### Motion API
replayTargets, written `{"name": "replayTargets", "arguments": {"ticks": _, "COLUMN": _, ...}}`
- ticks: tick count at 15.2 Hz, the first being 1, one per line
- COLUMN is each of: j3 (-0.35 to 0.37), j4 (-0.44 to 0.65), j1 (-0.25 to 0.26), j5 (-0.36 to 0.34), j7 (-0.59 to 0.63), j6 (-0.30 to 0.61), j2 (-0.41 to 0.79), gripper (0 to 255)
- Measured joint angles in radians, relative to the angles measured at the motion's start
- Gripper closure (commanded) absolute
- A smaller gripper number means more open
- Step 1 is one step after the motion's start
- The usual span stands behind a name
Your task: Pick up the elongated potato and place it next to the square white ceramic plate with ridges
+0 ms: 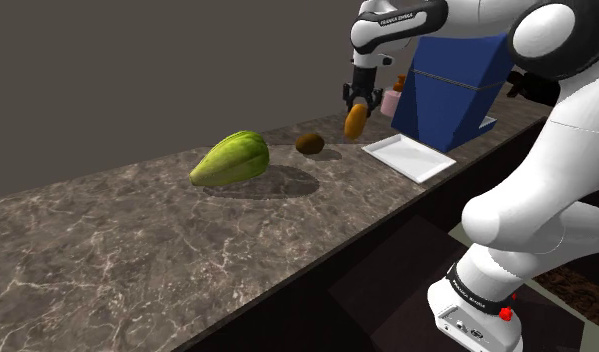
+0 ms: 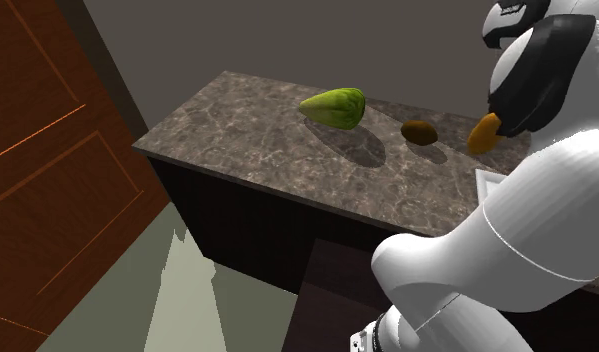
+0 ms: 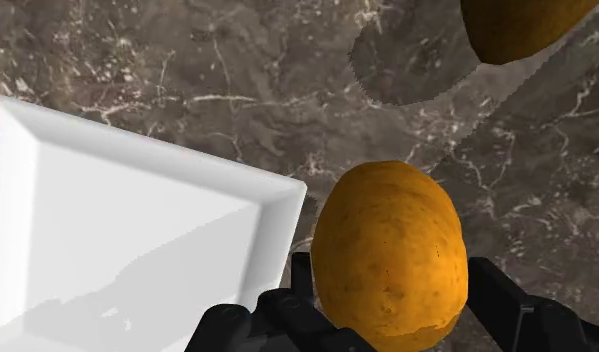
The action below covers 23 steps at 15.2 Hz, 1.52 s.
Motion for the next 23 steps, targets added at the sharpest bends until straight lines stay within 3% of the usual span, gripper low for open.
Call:
{"name": "replayTargets", "arguments": {"ticks": 8, "j3": -0.058, "j4": 0.340, "j1": 0.000, "j5": -0.099, "j7": -0.081, "j6": -0.090, "j2": 0.262, "gripper": 255}}
{"name": "replayTargets", "arguments": {"ticks": 12, "j3": -0.090, "j4": 0.605, "j1": 0.027, "j5": -0.142, "j7": -0.134, "j6": -0.185, "j2": 0.430, "gripper": 255}}
{"name": "replayTargets", "arguments": {"ticks": 14, "j3": -0.110, "j4": 0.803, "j1": 0.059, "j5": -0.166, "j7": -0.168, "j6": -0.258, "j2": 0.549, "gripper": 255}}
{"name": "replayTargets", "arguments": {"ticks": 16, "j3": -0.117, "j4": 0.834, "j1": 0.060, "j5": -0.172, "j7": -0.178, "j6": -0.259, "j2": 0.579, "gripper": 255}}
{"name": "replayTargets", "arguments": {"ticks": 23, "j3": -0.116, "j4": 0.745, "j1": 0.041, "j5": -0.175, "j7": -0.166, "j6": -0.166, "j2": 0.569, "gripper": 255}}
